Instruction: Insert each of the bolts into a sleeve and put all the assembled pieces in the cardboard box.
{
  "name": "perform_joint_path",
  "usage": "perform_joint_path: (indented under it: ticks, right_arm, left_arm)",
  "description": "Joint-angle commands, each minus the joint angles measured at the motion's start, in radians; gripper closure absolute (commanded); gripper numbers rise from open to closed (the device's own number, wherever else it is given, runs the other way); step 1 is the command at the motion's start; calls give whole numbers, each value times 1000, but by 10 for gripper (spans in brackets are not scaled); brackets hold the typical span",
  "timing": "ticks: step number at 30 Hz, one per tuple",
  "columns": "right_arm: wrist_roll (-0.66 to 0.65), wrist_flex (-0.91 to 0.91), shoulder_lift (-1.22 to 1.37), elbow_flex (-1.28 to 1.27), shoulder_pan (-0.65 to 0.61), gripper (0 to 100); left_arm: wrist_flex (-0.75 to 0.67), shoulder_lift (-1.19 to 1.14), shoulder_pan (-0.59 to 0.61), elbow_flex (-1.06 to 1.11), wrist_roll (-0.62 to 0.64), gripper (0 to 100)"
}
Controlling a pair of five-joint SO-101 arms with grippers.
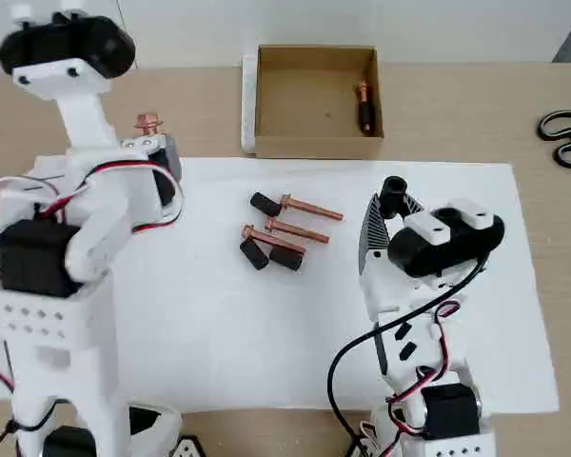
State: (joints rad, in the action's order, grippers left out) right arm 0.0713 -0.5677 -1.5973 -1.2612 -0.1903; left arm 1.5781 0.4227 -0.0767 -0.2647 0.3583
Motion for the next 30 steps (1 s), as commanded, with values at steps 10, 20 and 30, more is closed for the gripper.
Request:
perform_joint_path:
  ticks: [10, 20, 30]
  right_arm:
    - [12, 73, -45, -94, -196, 995]
    - [14, 71, -47, -129, -323, 995]
    - [14, 71, -110, -230, -329, 995]
  left_arm:
    - [-396, 28, -282, 176, 43, 995]
    - [-535, 31, -350, 334, 5, 995]
    - [-512, 210, -350, 354, -60, 995]
